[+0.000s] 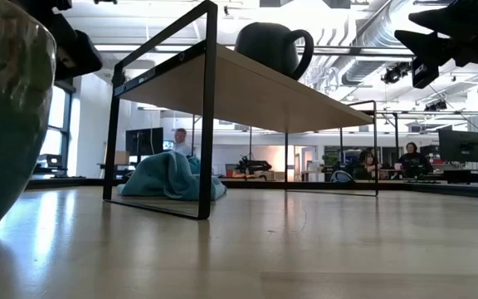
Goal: Stack small to large cups/mugs on shelf
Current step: Put the green mug on the shelf
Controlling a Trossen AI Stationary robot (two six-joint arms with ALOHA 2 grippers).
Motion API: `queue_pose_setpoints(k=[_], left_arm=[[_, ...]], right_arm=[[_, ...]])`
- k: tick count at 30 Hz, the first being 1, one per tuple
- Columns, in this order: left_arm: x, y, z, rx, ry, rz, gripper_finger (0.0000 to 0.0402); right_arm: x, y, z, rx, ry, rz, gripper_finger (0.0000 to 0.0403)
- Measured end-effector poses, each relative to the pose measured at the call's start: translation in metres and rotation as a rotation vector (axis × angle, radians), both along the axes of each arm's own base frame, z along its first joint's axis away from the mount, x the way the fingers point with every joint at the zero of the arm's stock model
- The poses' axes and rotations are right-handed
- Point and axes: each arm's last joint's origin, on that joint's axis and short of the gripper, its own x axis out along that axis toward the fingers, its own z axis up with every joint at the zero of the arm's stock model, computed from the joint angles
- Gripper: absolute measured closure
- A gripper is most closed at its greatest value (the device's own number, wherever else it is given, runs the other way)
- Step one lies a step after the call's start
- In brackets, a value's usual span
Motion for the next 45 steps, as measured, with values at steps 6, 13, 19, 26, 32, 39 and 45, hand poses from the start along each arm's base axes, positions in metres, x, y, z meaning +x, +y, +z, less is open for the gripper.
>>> queue_pose_setpoints(k=[6, 13, 19, 26, 32, 39, 45], left_arm=[[-0.001, 0.001, -0.001, -0.02, 0.034, 0.159, 0.038], [-0.007, -0.004, -0.001, -0.028, 0.068, 0.319, 0.0383], [-0.011, -0.011, -0.001, -0.038, 0.055, 0.46, 0.0388], [-0.016, -0.022, -0.001, -0.045, 0.026, 0.559, 0.0395], [-0.022, -0.027, -0.002, -0.041, 0.019, 0.655, 0.0398], [-0.03, -0.031, -0.002, -0.022, 0.02, 0.709, 0.0399], [-0.035, -0.027, 0.006, 0.066, 0.048, 0.736, 0.0399]], right_arm=[[0.0, 0.0, 0.0, 0.001, 0.0, 0.013, 0.0272], [0.0, 0.001, -0.001, 0.008, 0.007, 0.031, 0.0272], [0.0, 0.001, -0.002, 0.006, 0.017, 0.04, 0.0272], [0.001, 0.001, -0.003, 0.005, 0.032, 0.04, 0.0272], [0.001, 0.001, -0.004, 0.006, 0.042, 0.04, 0.0272], [0.001, 0.001, -0.004, 0.006, 0.048, 0.04, 0.0272], [0.001, 0.001, -0.004, 0.006, 0.047, 0.04, 0.0272]])
